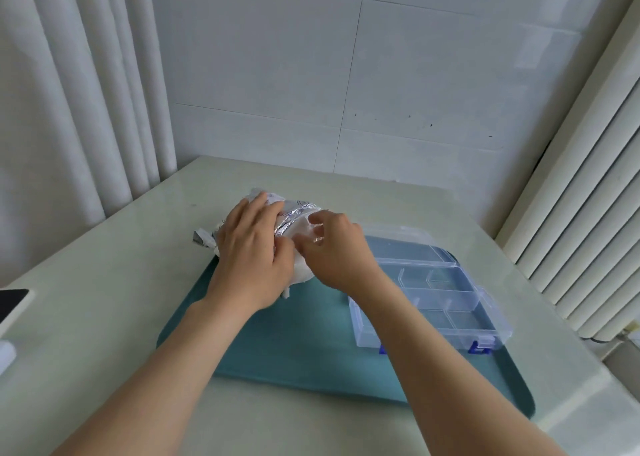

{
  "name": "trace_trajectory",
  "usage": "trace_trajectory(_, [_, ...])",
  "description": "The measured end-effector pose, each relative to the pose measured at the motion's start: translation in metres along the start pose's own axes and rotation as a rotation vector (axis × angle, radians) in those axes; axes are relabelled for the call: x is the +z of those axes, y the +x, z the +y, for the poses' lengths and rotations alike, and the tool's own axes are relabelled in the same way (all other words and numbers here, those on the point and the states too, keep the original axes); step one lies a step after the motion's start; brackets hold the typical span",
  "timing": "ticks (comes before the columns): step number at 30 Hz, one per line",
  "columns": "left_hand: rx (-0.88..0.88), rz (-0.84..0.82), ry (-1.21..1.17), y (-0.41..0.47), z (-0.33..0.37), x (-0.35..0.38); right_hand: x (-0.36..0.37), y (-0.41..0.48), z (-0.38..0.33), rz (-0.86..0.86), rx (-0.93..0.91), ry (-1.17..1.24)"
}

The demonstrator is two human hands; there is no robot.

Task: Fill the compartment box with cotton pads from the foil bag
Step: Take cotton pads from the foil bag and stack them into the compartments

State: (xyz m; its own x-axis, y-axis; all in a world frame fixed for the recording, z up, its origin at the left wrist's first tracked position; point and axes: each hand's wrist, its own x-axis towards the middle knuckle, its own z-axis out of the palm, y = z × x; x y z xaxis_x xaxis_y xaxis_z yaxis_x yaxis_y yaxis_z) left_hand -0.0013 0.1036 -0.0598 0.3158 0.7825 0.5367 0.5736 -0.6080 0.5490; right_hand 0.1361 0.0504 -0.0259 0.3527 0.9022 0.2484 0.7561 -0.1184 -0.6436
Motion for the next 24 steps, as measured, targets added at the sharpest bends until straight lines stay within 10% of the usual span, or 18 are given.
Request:
trace_trajectory(12, [0.06,0.028,0.188,-0.004,-0.004,0.007,-0.02,-0.012,-0.002,0.117,0.046,0.348])
trace_trajectory(24, [0.313,0.222,-0.211,-0.016,0.043,0.004,-0.08,-0.043,0.045,0.072,-0.044,0.637])
